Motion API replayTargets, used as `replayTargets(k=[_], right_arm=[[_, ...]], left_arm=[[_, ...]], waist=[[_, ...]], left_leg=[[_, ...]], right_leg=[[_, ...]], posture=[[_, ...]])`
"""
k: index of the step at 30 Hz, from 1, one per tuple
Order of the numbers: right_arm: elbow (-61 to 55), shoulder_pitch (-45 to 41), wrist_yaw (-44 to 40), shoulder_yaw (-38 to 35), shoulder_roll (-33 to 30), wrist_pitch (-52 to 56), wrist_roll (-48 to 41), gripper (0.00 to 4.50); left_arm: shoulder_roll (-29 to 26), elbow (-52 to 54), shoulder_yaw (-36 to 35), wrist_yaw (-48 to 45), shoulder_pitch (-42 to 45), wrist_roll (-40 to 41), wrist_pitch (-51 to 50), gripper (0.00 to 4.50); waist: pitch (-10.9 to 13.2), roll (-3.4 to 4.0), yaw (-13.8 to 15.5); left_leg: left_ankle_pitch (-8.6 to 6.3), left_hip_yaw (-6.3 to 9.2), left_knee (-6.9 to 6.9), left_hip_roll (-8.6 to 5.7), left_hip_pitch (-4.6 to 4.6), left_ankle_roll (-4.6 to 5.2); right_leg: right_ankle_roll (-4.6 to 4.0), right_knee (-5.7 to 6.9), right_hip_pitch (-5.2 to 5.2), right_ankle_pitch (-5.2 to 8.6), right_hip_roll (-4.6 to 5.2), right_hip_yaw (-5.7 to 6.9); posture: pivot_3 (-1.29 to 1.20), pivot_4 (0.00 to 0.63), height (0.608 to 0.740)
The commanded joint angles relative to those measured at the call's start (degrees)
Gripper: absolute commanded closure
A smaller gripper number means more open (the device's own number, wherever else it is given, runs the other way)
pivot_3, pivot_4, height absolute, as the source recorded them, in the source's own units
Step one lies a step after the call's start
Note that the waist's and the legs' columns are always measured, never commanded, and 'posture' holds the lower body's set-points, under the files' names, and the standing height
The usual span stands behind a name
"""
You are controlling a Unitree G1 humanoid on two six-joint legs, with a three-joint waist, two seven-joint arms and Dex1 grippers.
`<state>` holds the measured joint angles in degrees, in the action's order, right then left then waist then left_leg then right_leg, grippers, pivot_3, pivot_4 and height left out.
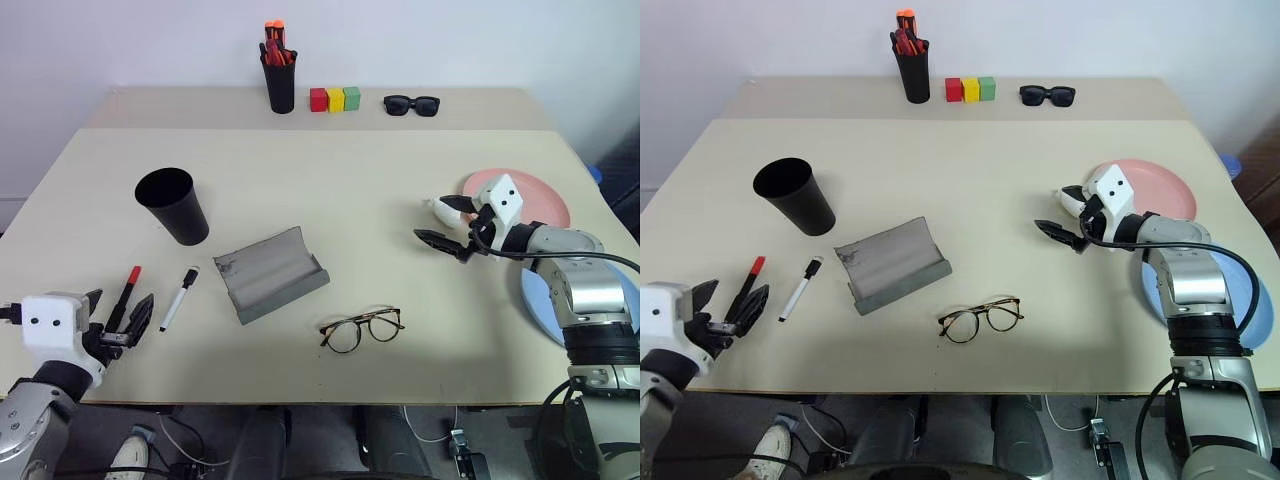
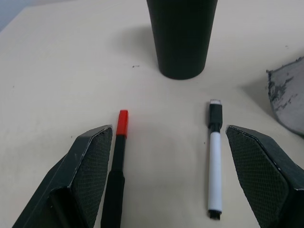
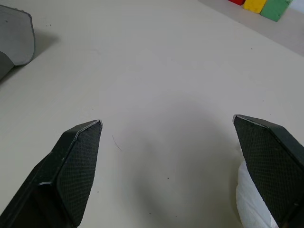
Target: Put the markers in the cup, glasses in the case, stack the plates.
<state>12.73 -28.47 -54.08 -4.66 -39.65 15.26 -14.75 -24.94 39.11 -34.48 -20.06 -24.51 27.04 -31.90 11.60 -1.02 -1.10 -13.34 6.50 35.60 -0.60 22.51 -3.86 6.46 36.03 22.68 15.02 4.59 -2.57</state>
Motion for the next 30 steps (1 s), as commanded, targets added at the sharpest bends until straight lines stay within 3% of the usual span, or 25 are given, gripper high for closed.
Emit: replayTargets(k=[1, 9, 24, 26, 30], right_arm=[[-1.5, 0.6, -0.2, -1.4, -0.8, -1.5, -0.6, 0.0], [-3.3, 0.1, 0.1, -0.6, 0.8, -1.0, -1.2, 0.0], [-17.2, 4.0, 1.5, 5.2, 5.0, 3.5, -1.3, 0.0], [-18.9, 3.8, 2.4, 5.4, 6.1, 6.2, -2.3, 0.0], [-25.2, 3.2, 3.3, 6.8, 7.1, 11.1, -4.5, 0.0]], left_arm=[[-0.8, 0.2, 0.0, -0.2, 0.5, -0.4, 1.3, 0.6], [-1.4, -0.2, 0.9, -0.1, 2.5, -0.8, 0.5, 0.6], [-4.4, -3.9, 2.0, 1.6, 8.0, -0.9, -4.5, 0.6], [-4.9, -4.4, 2.5, 2.9, 8.8, -1.4, -7.3, 0.09], [-7.7, -6.3, 3.7, 5.0, 11.7, -2.5, -13.9, 0.04]], waist=[[0.0, 0.0, 0.0], [0.0, 0.0, 0.0], [0.0, -0.01, 0.0], [0.0, 0.0, 0.0], [0.0, 0.0, 0.0]], left_leg=[[0.0, 0.0, 0.0, 0.0, 0.0, 0.0], [0.0, -0.02, 0.01, 0.0, -0.03, 0.0], [0.0, -0.01, 0.0, 0.01, -0.02, 0.0], [0.0, -0.01, -0.01, 0.01, -0.02, 0.0], [0.0, 0.02, -0.01, 0.01, -0.02, 0.0]], right_leg=[[0.0, 0.0, 0.0, 0.0, 0.0, 0.0], [0.01, 0.04, 0.0, -0.01, -0.01, -0.01], [0.02, 0.04, 0.0, -0.01, -0.02, -0.01], [0.02, 0.04, 0.02, -0.01, -0.02, -0.02], [0.03, 0.09, 0.04, -0.01, -0.04, -0.01]], posture=[[0.0, 0.15, 0.74], [0.0, 0.15, 0.74], [0.0, 0.15, 0.74], [0.0, 0.15, 0.74], [0.0, 0.15, 0.74]])
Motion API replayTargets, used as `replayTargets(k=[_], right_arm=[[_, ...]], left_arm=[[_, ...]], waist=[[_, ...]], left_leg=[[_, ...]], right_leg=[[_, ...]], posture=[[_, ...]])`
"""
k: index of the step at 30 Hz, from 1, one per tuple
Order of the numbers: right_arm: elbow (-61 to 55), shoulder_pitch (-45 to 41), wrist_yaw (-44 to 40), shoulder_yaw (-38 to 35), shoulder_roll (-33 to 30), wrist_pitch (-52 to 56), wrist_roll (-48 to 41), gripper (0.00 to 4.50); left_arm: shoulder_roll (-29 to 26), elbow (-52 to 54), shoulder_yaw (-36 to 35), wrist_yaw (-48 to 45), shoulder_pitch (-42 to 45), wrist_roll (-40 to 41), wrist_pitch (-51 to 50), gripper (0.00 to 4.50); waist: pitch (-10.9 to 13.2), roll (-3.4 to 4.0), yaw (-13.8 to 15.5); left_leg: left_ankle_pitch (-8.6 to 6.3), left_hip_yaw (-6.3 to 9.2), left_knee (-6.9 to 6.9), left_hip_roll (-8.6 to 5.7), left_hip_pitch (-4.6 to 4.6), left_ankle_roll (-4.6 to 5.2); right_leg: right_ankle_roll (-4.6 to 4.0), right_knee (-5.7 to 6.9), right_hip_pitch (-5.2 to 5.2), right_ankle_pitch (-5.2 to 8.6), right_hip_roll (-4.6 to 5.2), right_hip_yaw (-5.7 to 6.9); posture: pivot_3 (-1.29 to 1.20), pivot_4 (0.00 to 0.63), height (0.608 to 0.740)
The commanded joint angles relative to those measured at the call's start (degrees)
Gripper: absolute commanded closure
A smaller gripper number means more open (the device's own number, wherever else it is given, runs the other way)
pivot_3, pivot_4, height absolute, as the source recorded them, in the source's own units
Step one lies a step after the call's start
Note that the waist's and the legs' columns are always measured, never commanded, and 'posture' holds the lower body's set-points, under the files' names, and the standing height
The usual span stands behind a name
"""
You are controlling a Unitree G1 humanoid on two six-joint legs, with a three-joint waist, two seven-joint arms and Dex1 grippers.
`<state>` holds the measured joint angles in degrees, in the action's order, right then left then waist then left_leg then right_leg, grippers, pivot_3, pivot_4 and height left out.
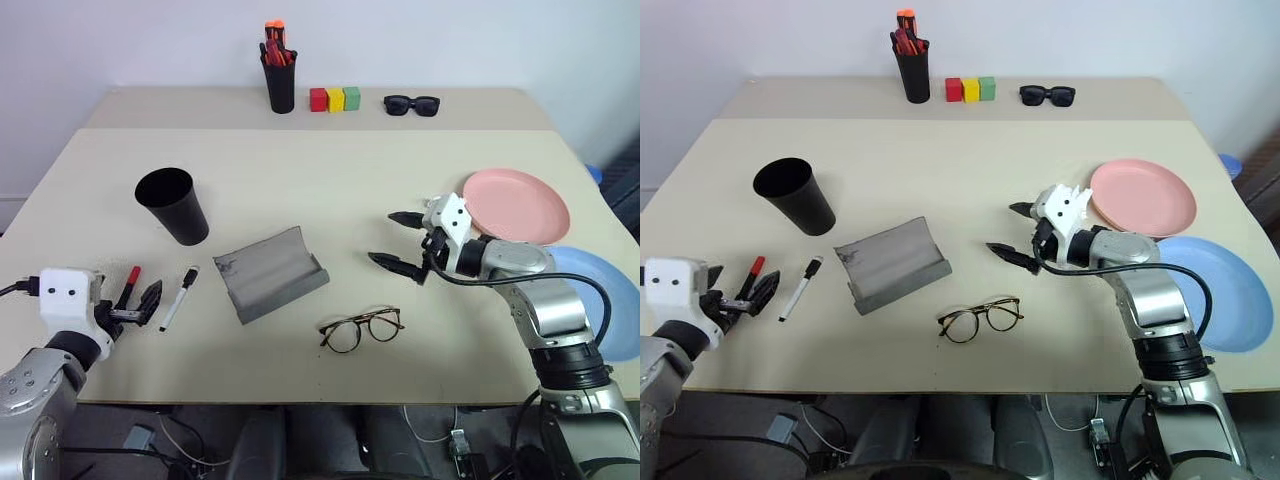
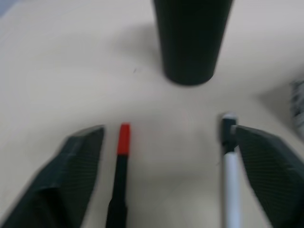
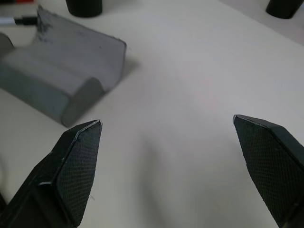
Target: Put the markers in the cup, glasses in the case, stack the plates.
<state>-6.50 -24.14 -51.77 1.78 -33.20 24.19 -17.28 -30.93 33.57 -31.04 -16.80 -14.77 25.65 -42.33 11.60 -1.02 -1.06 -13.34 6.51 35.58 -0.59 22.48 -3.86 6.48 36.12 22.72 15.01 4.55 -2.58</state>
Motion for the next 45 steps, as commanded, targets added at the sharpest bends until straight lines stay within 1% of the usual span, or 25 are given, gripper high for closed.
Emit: replayTargets(k=[1, 3, 6, 7, 9, 14, 17, 20, 23, 25, 27, 30, 32, 35, 37, 40, 42, 43, 45], right_arm=[[-7.6, -1.2, 1.7, 1.0, 1.1, 3.1, -1.9, 0.0], [-10.6, -1.6, 2.6, 2.4, 2.1, 4.9, -2.4, 0.0], [-13.5, -2.2, 3.9, 4.5, 4.0, 6.6, -3.0, 0.0], [-13.8, -2.3, 4.4, 5.4, 5.0, 6.6, -2.9, 0.0], [-14.4, -2.2, 4.8, 6.8, 6.4, 6.6, -2.8, 0.0], [-16.2, -0.9, 6.3, 8.9, 8.5, 6.8, -3.0, 0.0], [-16.9, -0.1, 6.8, 9.5, 8.8, 6.6, -2.8, 0.0], [-16.9, 0.2, 7.1, 9.9, 8.9, 6.2, -2.7, 0.0], [-16.7, 0.3, 7.4, 10.2, 9.1, 5.6, -2.4, 0.0], [-16.7, 0.5, 7.7, 10.5, 9.4, 5.3, -2.3, 0.0], [-16.6, 0.7, 7.9, 10.7, 9.6, 5.0, -2.1, 0.0], [-16.1, 0.6, 7.8, 11.1, 9.9, 4.2, -1.8, 0.0], [-15.7, 0.4, 7.7, 11.2, 9.9, 3.7, -1.6, 0.0], [-14.8, -0.4, 7.7, 11.4, 10.2, 2.8, -1.1, 0.0], [-14.2, -1.0, 7.7, 11.4, 10.4, 2.2, -0.8, 0.0], [-13.0, -2.4, 8.2, 11.2, 11.2, 1.2, -0.4, 0.0], [-11.9, -3.7, 8.9, 10.9, 12.2, 0.7, -0.3, 0.0], [-11.3, -4.3, 9.3, 10.7, 12.8, 0.5, -0.2, 0.0], [-8.8, -7.0, 11.9, 10.6, 15.8, -0.9, 0.8, 0.0]], left_arm=[[-2.2, -1.5, 0.2, 2.6, 3.0, -1.4, -5.1, 0.04], [-2.9, -2.7, -0.7, 4.5, 6.3, -0.8, -9.2, 0.04], [-2.4, -4.5, -2.6, 6.6, 11.6, 1.4, -15.8, 0.04], [-2.3, -5.4, -2.5, 8.6, 14.3, 1.1, -20.5, 0.04], [-2.7, -6.7, -1.9, 10.3, 17.7, 0.8, -26.3, 0.04], [-7.2, -10.8, 1.8, 8.8, 22.8, 0.7, -37.8, 0.04], [-7.6, -13.8, 0.9, 8.0, 25.8, 0.9, -43.4, 0.04], [-8.3, -15.8, 0.4, 7.4, 27.2, 0.1, -46.8, 0.04], [-9.0, -16.4, 0.6, 6.3, 27.3, -0.2, -48.2, 0.85], [-9.2, -16.6, 0.7, 6.1, 27.2, -0.8, -48.6, 1.8], [-9.0, -16.7, 0.2, 6.3, 27.2, -1.5, -49.0, 2.77], [-7.3, -16.3, -2.1, 7.0, 28.0, -2.6, -49.0, 4.34], [-5.8, -15.7, -3.9, 8.5, 28.4, -4.2, -45.2, 4.43], [-4.1, -15.1, -5.6, 12.4, 28.9, -9.1, -26.1, 4.43], [-3.7, -15.8, -6.8, 14.1, 30.6, -10.9, -17.8, 4.43], [-2.1, -15.1, -11.1, 14.0, 36.6, -7.8, -8.4, 4.43], [-2.2, -15.4, -10.4, 13.9, 39.6, -8.0, -2.9, 4.43], [-2.6, -15.7, -8.8, 13.9, 40.6, -9.1, -0.4, 4.43], [-1.0, -16.5, -3.2, 13.3, 45.6, -9.8, 5.5, 4.43]], waist=[[0.0, 0.0, 0.0], [0.0, -0.01, 0.0], [0.0, -0.03, 0.0], [0.0, -0.03, 0.0], [0.0, -0.03, -0.1], [0.0, -0.04, -0.1], [0.0, -0.04, -0.1], [0.0, -0.04, -0.1], [0.0, -0.05, -0.4], [0.0, -0.07, -0.8], [-0.1, -0.04, -1.4], [-0.1, -0.03, -1.7], [-0.1, -0.04, -1.6], [-0.1, -0.13, -1.4], [-0.1, -0.26, -1.2], [-0.1, -0.36, -0.9], [-0.1, -0.38, -0.7], [-0.1, -0.39, -0.8], [-0.1, -0.4, -0.7]], left_leg=[[0.0, 0.0, 0.0, 0.0, 0.0, 0.0], [0.0, 0.02, 0.0, 0.02, 0.0, 0.0], [0.0, 0.03, 0.0, 0.02, 0.0, 0.0], [0.0, 0.04, 0.0, 0.02, 0.0, 0.0], [0.0, 0.04, -0.01, 0.02, 0.0, 0.0], [0.01, 0.05, -0.04, 0.02, 0.0, -0.02], [0.02, 0.06, -0.06, 0.02, 0.0, -0.04], [0.04, 0.06, -0.06, 0.02, -0.01, -0.07], [0.07, 0.05, -0.14, 0.02, -0.04, -0.12], [0.21, 0.06, -0.37, 0.02, -0.11, -0.37], [0.24, 0.07, -0.46, 0.04, -0.12, -0.42], [0.25, 0.07, -0.47, 0.05, -0.15, -0.43], [0.26, 0.07, -0.46, 0.05, -0.15, -0.44], [0.3, 0.08, -0.46, 0.05, -0.12, -0.52], [0.38, 0.11, -0.47, 0.07, -0.03, -0.65], [0.42, 0.1, -0.46, 0.06, 0.03, -0.73], [0.43, 0.09, -0.45, 0.06, 0.05, -0.74], [0.43, 0.09, -0.46, 0.05, 0.05, -0.74], [0.43, 0.07, -0.48, 0.05, 0.05, -0.74]], right_leg=[[0.0, 0.0, 0.0, 0.0, 0.0, 0.0], [0.0, 0.0, 0.01, 0.0, -0.03, 0.01], [0.02, 0.0, 0.01, -0.01, -0.03, 0.02], [0.03, 0.0, 0.01, -0.01, -0.04, 0.03], [0.05, 0.01, 0.01, -0.02, -0.04, 0.03], [0.16, 0.02, 0.04, -0.08, -0.06, 0.03], [0.15, 0.05, 0.08, -0.07, -0.07, 0.03], [0.13, 0.06, 0.08, -0.06, -0.07, 0.03], [0.13, 0.05, 0.08, -0.06, -0.06, 0.02], [0.13, 0.05, 0.11, -0.07, -0.05, 0.01], [0.15, 0.08, 0.16, -0.08, -0.05, 0.02], [0.15, 0.11, 0.18, -0.09, -0.06, 0.01], [0.16, 0.12, 0.18, -0.09, -0.06, 0.01], [0.15, 0.11, 0.19, -0.11, -0.06, 0.01], [0.12, 0.11, 0.29, -0.14, -0.06, 0.03], [0.0, 0.05, 0.29, -0.15, -0.05, 0.02], [0.06, 0.01, 0.28, -0.18, -0.05, 0.03], [0.17, 0.0, 0.28, -0.24, -0.05, 0.03], [0.2, -0.02, 0.28, -0.25, -0.05, 0.02]], posture=[[0.0, 0.15, 0.74], [0.0, 0.15, 0.74], [0.0, 0.15, 0.74], [0.0, 0.15, 0.74], [0.0, 0.15, 0.74], [0.0, 0.15, 0.74], [0.0, 0.15, 0.74], [0.0, 0.15, 0.74], [0.0, 0.15, 0.74], [0.0, 0.15, 0.74], [0.0, 0.15, 0.74], [0.0, 0.15, 0.74], [0.0, 0.15, 0.74], [0.0, 0.15, 0.74], [0.0, 0.15, 0.74], [0.0, 0.15, 0.74], [0.0, 0.15, 0.74], [0.0, 0.15, 0.74], [0.0, 0.15, 0.74]])
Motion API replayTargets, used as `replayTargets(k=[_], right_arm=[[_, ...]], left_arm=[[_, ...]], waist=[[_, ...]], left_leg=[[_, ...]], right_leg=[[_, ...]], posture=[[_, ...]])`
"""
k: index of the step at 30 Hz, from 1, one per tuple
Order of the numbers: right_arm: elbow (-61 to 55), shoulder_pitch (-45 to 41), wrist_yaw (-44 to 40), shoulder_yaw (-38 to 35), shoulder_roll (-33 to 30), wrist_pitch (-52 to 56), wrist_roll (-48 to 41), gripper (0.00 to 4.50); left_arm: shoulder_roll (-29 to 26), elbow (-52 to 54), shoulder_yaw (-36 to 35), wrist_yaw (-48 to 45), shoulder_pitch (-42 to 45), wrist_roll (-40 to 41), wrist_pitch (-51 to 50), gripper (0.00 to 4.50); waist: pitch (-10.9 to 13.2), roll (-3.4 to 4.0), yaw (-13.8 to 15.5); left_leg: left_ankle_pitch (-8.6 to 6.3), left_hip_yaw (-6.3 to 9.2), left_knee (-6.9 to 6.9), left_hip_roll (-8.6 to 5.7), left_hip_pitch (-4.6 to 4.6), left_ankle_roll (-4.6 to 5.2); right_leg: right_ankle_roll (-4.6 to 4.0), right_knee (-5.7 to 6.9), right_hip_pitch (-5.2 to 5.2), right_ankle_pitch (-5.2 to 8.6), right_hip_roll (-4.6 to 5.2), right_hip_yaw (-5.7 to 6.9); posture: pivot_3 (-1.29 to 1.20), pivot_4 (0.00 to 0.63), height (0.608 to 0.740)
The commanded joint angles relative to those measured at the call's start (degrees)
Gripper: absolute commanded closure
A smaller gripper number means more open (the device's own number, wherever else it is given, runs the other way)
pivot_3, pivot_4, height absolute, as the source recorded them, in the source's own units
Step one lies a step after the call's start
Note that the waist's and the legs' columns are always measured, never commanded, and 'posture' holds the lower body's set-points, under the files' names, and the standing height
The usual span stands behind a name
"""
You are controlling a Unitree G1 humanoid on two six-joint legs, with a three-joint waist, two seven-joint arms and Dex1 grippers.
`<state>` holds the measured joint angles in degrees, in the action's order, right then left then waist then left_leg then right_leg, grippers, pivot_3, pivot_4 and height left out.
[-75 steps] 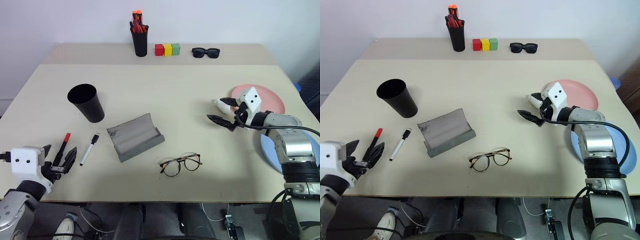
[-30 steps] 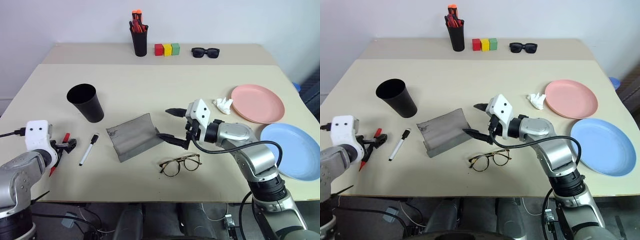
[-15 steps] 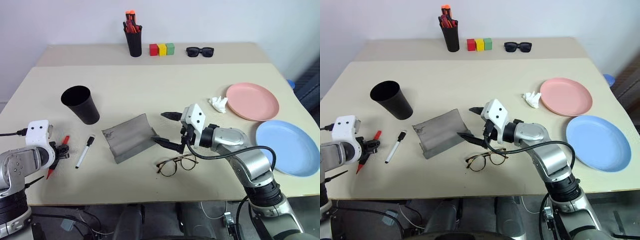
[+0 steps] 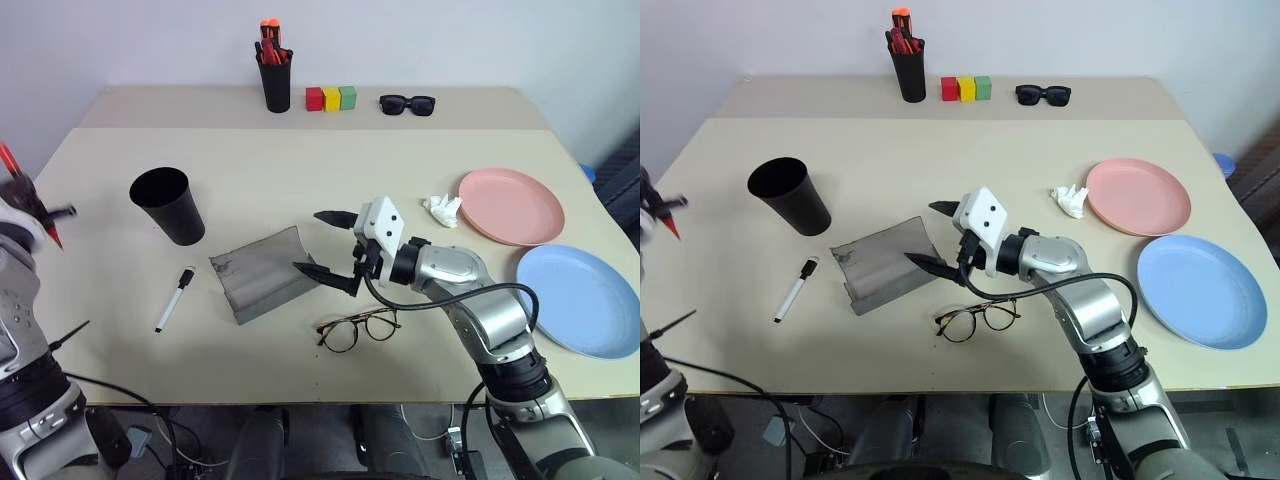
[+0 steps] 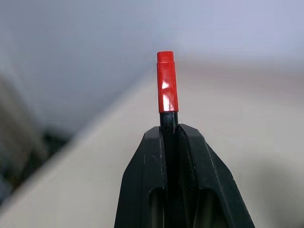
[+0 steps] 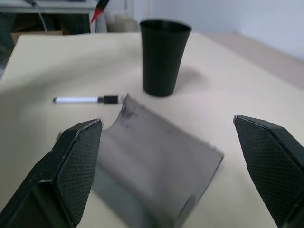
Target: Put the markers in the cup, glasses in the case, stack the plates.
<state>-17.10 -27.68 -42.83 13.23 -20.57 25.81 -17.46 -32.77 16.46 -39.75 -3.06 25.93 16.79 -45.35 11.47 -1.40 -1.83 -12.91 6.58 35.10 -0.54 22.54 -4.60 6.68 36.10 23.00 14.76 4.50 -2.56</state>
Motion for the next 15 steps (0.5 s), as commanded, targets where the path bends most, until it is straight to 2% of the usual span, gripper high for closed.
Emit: replayTargets(k=[1, 4, 9, 15], right_arm=[[3.2, -4.9, 4.4, -0.7, 4.8, -3.3, 1.8, 0.0], [5.6, -6.9, 6.4, 0.2, 7.8, -5.0, 3.6, 0.0], [6.5, -7.3, 7.7, 0.8, 10.3, -5.6, 4.4, 0.0], [6.3, -6.5, 9.3, -0.9, 13.1, -2.7, 1.5, 0.0]], left_arm=[[1.7, -0.4, 9.0, -1.3, 7.0, -1.6, 11.7, 4.43], [4.8, -3.4, 16.1, -2.4, 9.4, -4.4, 20.4, 4.43], [10.6, -9.5, 17.2, -0.9, 9.9, -4.1, 28.7, 4.43], [12.8, -11.7, 18.0, 0.6, 6.8, -5.8, 34.2, 4.43]], waist=[[0.0, -0.03, 0.3], [0.0, -0.03, 0.7], [0.0, -0.02, 0.3], [0.0, -0.02, -0.6]], left_leg=[[0.0, 0.01, 0.01, 0.0, 0.0, 0.0], [0.05, 0.0, 0.02, 0.0, 0.0, -0.07], [0.04, -0.05, -0.04, 0.0, 0.1, -0.05], [0.05, -0.02, -0.01, 0.02, 0.2, -0.04]], right_leg=[[0.01, 0.02, 0.0, -0.01, -0.01, 0.01], [0.06, 0.03, 0.0, -0.1, -0.03, 0.0], [0.26, 0.03, 0.18, -0.21, -0.03, -0.04], [0.27, 0.09, 0.26, -0.22, -0.06, -0.04]], posture=[[0.0, 0.15, 0.74], [0.0, 0.15, 0.74], [0.0, 0.15, 0.74], [0.0, 0.15, 0.74]])
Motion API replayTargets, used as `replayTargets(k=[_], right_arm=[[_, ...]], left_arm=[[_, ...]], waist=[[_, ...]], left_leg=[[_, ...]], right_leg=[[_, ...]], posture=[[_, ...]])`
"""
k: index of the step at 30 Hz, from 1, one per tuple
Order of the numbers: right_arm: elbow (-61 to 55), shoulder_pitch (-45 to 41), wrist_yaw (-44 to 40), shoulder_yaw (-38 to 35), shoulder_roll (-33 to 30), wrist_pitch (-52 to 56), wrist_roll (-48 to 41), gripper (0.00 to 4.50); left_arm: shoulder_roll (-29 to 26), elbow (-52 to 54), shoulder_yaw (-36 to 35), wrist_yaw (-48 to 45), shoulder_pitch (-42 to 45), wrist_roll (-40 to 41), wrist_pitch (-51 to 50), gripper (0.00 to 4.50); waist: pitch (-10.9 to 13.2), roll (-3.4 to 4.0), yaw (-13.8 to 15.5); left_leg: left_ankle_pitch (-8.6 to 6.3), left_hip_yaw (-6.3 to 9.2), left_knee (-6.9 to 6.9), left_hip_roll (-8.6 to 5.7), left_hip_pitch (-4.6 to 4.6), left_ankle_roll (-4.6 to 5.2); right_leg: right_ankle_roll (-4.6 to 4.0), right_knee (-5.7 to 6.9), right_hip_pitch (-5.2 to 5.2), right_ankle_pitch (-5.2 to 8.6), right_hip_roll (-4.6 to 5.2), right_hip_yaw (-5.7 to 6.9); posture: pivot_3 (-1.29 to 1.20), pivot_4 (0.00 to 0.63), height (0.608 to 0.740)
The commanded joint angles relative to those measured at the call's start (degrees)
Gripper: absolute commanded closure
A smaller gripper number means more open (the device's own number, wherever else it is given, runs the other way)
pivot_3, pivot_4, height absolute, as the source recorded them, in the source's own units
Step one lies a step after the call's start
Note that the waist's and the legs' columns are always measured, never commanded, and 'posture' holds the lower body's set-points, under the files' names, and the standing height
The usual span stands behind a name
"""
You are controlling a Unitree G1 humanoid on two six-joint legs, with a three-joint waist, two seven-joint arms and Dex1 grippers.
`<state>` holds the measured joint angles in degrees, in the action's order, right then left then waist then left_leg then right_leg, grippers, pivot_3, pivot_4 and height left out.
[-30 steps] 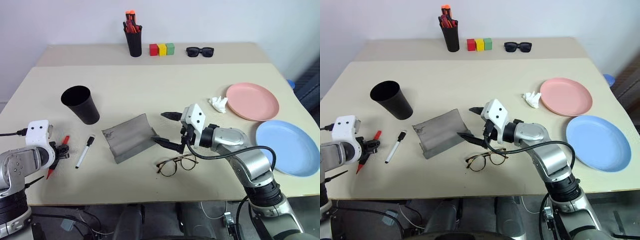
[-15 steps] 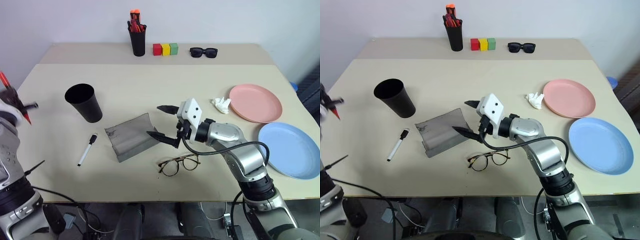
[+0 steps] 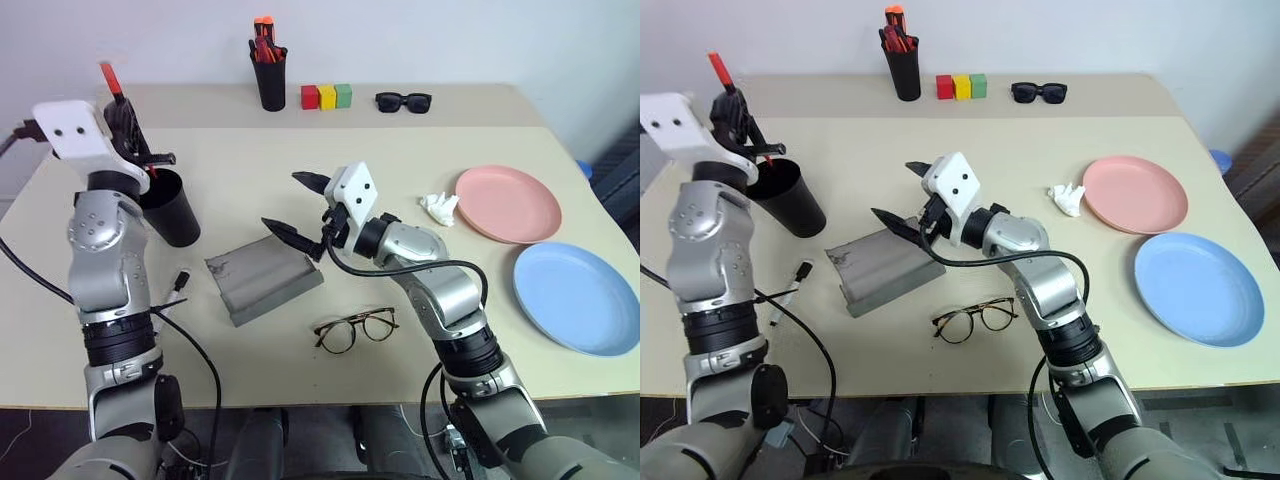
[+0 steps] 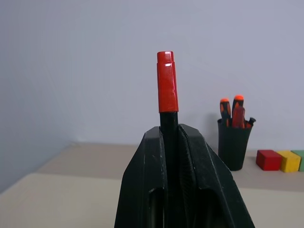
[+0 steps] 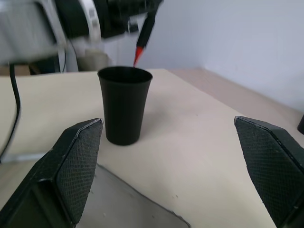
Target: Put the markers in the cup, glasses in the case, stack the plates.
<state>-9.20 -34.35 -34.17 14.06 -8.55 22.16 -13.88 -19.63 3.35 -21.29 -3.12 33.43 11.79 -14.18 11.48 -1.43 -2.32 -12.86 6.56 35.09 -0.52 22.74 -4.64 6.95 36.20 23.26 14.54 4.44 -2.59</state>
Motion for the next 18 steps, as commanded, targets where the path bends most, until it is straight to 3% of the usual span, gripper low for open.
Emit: replayTargets(k=[1, 10, 18], right_arm=[[-1.8, 0.4, 0.8, -1.9, 1.3, 1.5, -2.6, 0.0], [-1.7, 1.0, 0.6, -1.5, 1.6, 2.1, -3.5, 0.0], [-1.2, 0.5, -0.2, -0.9, 2.1, 1.8, -3.4, 0.0]], left_arm=[[-0.4, 1.8, -0.2, 0.7, -1.5, -0.9, 3.2, 4.43], [0.9, 6.9, 1.7, 3.8, -8.3, -4.4, 3.7, 4.43], [2.6, 6.0, 2.9, 4.7, -9.4, -5.2, 4.2, 4.43]], waist=[[0.0, 0.0, -0.2], [0.0, 0.0, -0.1], [0.0, 0.0, -0.1]], left_leg=[[0.0, 0.0, 0.01, 0.0, 0.0, 0.0], [0.01, 0.02, 0.03, 0.0, -0.02, 0.01], [0.01, 0.02, 0.04, 0.0, -0.02, 0.01]], right_leg=[[0.0, 0.0, 0.0, 0.0, 0.0, 0.0], [0.0, 0.02, -0.02, -0.01, -0.01, 0.0], [0.0, 0.02, -0.03, -0.02, -0.01, 0.01]], posture=[[0.0, 0.15, 0.74], [0.0, 0.15, 0.74], [0.0, 0.15, 0.74]])
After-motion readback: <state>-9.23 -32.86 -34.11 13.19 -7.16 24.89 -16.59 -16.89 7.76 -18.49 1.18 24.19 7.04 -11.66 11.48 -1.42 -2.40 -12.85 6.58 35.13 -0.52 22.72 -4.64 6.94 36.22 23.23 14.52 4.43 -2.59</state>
